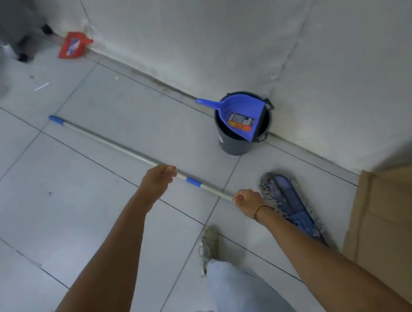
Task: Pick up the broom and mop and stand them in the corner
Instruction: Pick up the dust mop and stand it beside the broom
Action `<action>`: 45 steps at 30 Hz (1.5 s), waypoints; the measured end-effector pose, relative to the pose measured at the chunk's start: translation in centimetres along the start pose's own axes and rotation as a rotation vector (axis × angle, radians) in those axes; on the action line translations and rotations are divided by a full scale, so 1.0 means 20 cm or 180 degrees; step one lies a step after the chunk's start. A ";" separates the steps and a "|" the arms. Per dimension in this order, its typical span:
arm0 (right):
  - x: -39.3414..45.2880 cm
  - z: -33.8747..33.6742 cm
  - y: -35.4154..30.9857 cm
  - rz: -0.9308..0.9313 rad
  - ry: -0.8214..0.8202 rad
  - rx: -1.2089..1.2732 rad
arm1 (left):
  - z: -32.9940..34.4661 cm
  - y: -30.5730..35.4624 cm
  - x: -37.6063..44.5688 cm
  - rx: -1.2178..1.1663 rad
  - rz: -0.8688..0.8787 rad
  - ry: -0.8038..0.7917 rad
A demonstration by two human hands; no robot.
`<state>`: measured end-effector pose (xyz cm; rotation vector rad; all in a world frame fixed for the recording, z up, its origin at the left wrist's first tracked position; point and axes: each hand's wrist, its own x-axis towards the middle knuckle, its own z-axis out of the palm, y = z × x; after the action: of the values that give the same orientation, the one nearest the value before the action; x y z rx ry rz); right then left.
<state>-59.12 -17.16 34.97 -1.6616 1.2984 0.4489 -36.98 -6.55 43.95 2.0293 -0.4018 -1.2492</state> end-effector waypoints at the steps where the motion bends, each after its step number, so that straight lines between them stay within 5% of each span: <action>1: 0.05 0.01 -0.07 -0.0015 -0.0042 -0.0013 | -0.05 0.01 0.06 -0.0132 -0.0051 0.0024; 6: 0.46 0.09 -0.50 0.0041 -0.0072 0.0201 | -0.40 -0.03 0.54 -0.0945 -0.0461 0.0120; 20: 1.54 0.67 -0.77 0.0910 -0.0248 0.0591 | -0.77 -0.71 1.98 -0.2099 -0.1718 0.0304; 26: 2.45 1.25 -0.51 0.0761 -0.0566 -0.0461 | -0.66 -1.42 2.81 -0.2065 -0.2028 0.0662; 28: 2.68 1.44 -0.33 0.0785 -0.0386 -0.0958 | -0.58 -1.66 3.03 -0.1995 -0.2023 0.0618; 32: 2.82 1.61 -0.12 0.0941 0.0212 -0.0766 | -0.49 -1.84 3.24 -0.2093 -0.1820 0.0577; 38: 2.60 1.42 -0.24 0.0903 0.0246 -0.0718 | -0.57 -1.53 3.08 -0.2745 -0.1252 0.0740; 45: 2.00 0.78 -0.67 0.0840 0.0595 0.0034 | -0.76 -0.30 2.44 -0.3155 -0.0062 -0.0189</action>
<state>-28.33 -26.07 3.31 -1.5581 1.6662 0.4490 -0.78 -24.84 12.35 1.1455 0.2031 -1.1795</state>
